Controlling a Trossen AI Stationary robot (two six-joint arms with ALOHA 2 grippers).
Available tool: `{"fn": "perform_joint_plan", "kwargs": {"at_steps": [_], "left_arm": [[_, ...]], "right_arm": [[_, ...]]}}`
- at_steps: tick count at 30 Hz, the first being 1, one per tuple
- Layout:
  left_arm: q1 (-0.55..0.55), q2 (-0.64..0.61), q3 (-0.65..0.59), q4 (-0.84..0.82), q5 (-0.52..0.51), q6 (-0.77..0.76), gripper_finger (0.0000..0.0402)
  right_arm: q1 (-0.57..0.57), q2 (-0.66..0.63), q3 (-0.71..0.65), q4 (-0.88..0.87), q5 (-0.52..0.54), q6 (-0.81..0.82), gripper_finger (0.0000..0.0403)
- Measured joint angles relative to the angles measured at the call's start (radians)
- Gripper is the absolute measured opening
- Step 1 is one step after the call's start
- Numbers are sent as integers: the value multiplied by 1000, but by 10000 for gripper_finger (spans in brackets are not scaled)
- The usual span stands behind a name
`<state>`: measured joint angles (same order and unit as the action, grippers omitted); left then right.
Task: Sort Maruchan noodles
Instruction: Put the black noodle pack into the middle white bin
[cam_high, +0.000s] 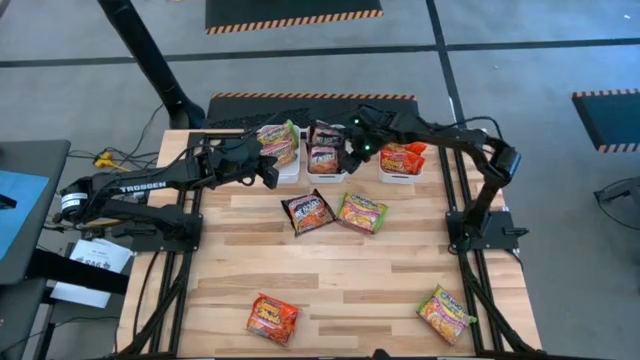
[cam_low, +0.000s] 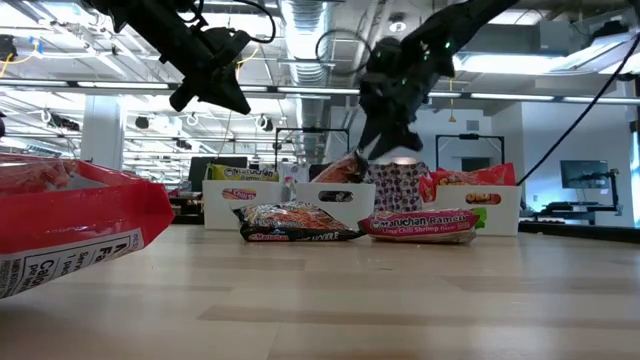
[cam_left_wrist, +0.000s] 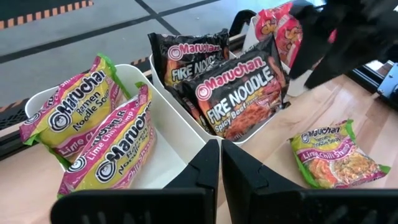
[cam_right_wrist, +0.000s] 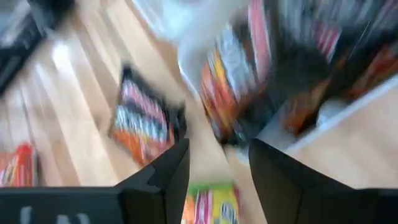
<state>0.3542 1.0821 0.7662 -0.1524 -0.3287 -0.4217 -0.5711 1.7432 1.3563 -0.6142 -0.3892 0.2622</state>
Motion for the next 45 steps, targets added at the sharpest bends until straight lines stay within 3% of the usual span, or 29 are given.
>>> {"fn": "perform_joint_plan", "kwargs": {"at_steps": [8, 11, 13, 16, 18, 24, 28, 45], "left_arm": [[0, 0, 0, 0, 0, -2, 4], [0, 0, 0, 1, 0, -1, 4], [0, 0, 0, 1, -1, -1, 4], [0, 0, 0, 0, -1, -2, 4], [0, 0, 0, 0, 0, -6, 4], [0, 0, 0, 0, 0, 14, 4], [0, 0, 0, 0, 0, 14, 4], [0, -1, 0, -24, 2, 13, 4]], "right_arm": [[-17, -84, 0, 223, 160, -23, 188], [-31, -80, 0, 358, 150, -76, 184], [-36, -64, 3, 389, 85, -79, 182], [-31, -37, 5, 333, -46, -25, 180], [-13, -22, 5, 299, -52, -20, 180], [40, -19, 5, 232, 50, -24, 179], [49, -14, 6, 203, 56, 6, 179], [66, 190, 7, 192, 171, 52, 179]]}}
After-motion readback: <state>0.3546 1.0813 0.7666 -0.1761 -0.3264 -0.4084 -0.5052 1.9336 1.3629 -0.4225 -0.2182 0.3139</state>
